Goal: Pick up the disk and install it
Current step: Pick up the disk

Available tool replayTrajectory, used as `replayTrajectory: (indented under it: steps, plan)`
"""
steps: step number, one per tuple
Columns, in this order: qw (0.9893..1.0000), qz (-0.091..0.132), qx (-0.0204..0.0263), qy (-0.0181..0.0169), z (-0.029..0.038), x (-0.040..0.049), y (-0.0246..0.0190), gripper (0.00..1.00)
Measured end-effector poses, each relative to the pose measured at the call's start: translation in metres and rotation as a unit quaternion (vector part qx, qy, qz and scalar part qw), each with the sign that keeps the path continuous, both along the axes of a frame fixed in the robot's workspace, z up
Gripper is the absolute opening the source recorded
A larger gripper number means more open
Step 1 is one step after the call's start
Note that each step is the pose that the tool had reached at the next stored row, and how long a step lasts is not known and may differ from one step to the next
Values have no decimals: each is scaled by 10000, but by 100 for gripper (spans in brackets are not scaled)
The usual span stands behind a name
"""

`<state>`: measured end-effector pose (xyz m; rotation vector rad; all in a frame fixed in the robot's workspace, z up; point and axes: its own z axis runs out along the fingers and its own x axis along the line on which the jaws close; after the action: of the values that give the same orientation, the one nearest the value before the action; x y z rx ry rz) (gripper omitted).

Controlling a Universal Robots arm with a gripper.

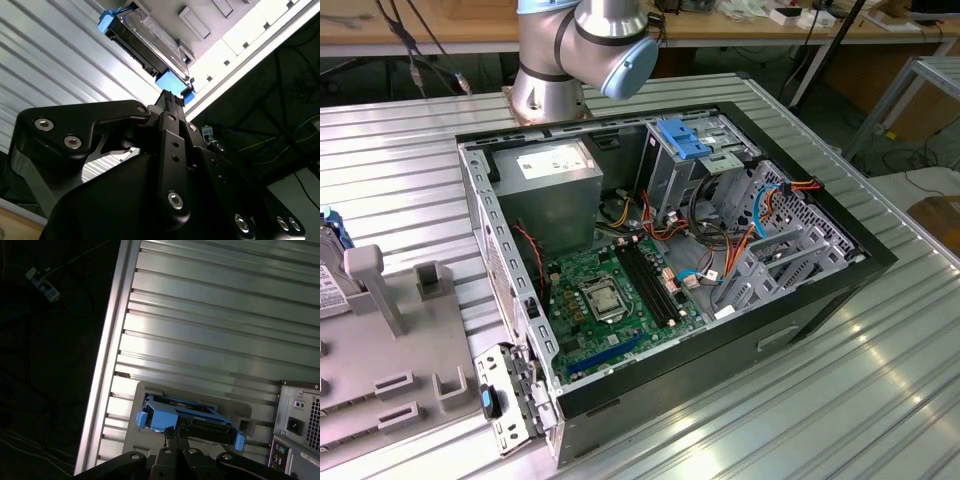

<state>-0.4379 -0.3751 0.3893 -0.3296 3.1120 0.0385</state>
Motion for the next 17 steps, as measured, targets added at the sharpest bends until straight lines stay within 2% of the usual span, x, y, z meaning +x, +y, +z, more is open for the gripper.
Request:
replayTrajectory:
  steps: [5, 9, 12, 14, 17]
  plan:
    - [9994, 339, 0, 0, 0, -2, -1, 11]
    - [9978, 668, 0, 0, 0, -6, -2, 11]
    - [9954, 953, 0, 0, 0, -7, -1, 11]
    - [9943, 1062, 0, 0, 0, -7, -2, 11]
    - [9909, 1346, 0, 0, 0, -8, -2, 11]
